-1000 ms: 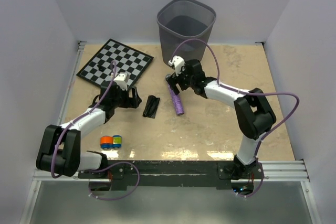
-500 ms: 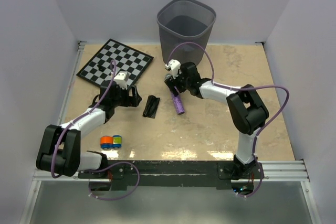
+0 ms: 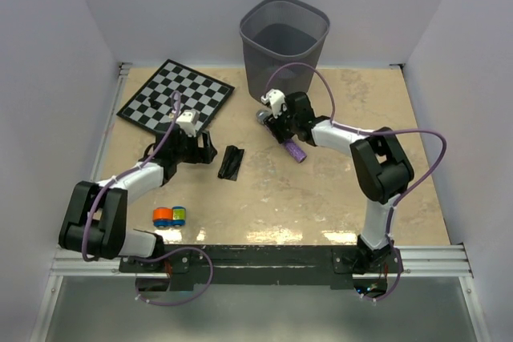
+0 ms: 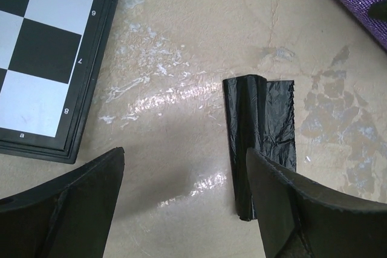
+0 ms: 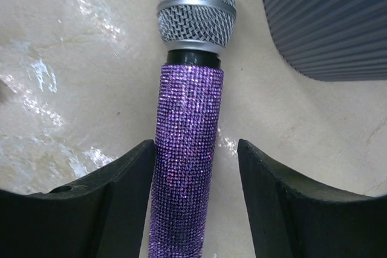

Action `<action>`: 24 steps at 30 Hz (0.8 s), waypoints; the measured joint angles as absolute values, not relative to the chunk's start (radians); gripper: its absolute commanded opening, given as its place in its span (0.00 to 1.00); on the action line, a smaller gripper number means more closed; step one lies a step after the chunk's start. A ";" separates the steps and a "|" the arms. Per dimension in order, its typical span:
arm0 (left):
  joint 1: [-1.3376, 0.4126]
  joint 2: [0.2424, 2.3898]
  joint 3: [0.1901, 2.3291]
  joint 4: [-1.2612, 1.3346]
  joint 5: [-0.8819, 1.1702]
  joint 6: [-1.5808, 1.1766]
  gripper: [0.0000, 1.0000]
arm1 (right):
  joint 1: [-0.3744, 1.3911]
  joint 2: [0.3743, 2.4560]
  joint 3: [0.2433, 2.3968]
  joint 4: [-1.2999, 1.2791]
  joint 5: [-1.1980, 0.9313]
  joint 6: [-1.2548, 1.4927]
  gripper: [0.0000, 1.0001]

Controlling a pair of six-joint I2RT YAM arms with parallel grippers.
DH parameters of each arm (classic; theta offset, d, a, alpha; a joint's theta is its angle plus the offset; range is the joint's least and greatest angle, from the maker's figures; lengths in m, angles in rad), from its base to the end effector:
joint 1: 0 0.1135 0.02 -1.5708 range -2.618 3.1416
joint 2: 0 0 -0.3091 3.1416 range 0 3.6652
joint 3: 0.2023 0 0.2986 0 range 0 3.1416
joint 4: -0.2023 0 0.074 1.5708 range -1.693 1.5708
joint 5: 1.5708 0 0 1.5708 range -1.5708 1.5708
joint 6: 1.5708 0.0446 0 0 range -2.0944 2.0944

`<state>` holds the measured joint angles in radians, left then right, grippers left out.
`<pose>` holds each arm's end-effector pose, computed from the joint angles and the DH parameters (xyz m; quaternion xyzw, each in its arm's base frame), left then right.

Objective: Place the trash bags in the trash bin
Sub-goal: Move the distractor to the center of the board.

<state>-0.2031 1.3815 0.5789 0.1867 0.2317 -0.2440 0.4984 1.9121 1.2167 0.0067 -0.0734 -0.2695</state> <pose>0.2958 -0.0714 0.1806 0.0351 0.8831 -0.2013 0.4223 0.4183 0.2313 0.1881 -0.3530 0.8320 0.0817 0.4200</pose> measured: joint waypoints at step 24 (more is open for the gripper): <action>-0.307 1.551 0.688 0.197 0.255 -0.233 0.84 | -0.063 2.000 1.359 -0.228 0.029 -0.628 0.60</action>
